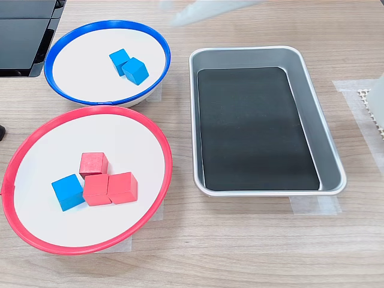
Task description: Relocate any blue block in the red dish to the blue dish, correcting any misplacements.
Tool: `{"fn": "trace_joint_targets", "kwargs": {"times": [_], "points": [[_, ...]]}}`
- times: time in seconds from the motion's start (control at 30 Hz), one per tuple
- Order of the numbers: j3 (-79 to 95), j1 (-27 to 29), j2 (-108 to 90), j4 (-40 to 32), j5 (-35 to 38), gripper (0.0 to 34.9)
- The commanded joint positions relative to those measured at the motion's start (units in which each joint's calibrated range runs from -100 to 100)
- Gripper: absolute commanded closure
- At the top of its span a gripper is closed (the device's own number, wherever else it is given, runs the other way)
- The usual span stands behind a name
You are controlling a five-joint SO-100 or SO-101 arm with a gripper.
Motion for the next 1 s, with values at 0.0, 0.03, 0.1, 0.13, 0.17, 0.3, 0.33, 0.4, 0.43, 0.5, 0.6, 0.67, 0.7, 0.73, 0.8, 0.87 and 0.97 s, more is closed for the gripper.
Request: {"fn": "trace_joint_targets", "kwargs": {"times": [0.0,0.03,0.1,0.13,0.17,0.3,0.33,0.4,0.43,0.5,0.6,0.67,0.7,0.73,0.8,0.87,0.97], "points": [[-4.94,-2.51,5.91,-2.88,-6.01,33.3],[-4.67,-3.36,6.77,-3.29,-7.72,32.6],[-3.85,-5.05,8.39,-3.87,-12.45,31.6],[-3.22,-5.8,9.07,-4.12,-15.19,31.2],[-2.94,-6.09,9.33,-4.28,-16.12,31.0],[-1.67,-9.76,10.86,-4.7,-24.66,30.0],[-1.85,-10.13,10.95,-5.52,-26.03,29.0],[-2.21,-10.04,10.95,-6.51,-26.42,27.9],[-3.12,-10.04,10.95,-6.35,-25.59,27.2],[-3.4,-9.76,11.12,-6.43,-24.42,26.9],[-2.94,-8.25,11.71,-8.82,-23.98,26.5],[-3.49,-7.78,12.48,-9.81,-24.03,26.7],[-3.94,-7.69,12.82,-9.98,-24.27,26.7],[-4.31,-7.69,13.16,-9.98,-24.66,26.7],[-4.67,-8.06,13.85,-10.14,-25.93,25.4],[-5.49,-8.72,15.04,-10.14,-27.84,22.9],[-7.86,-9.85,18.03,-8.58,-30.53,17.6]]}}
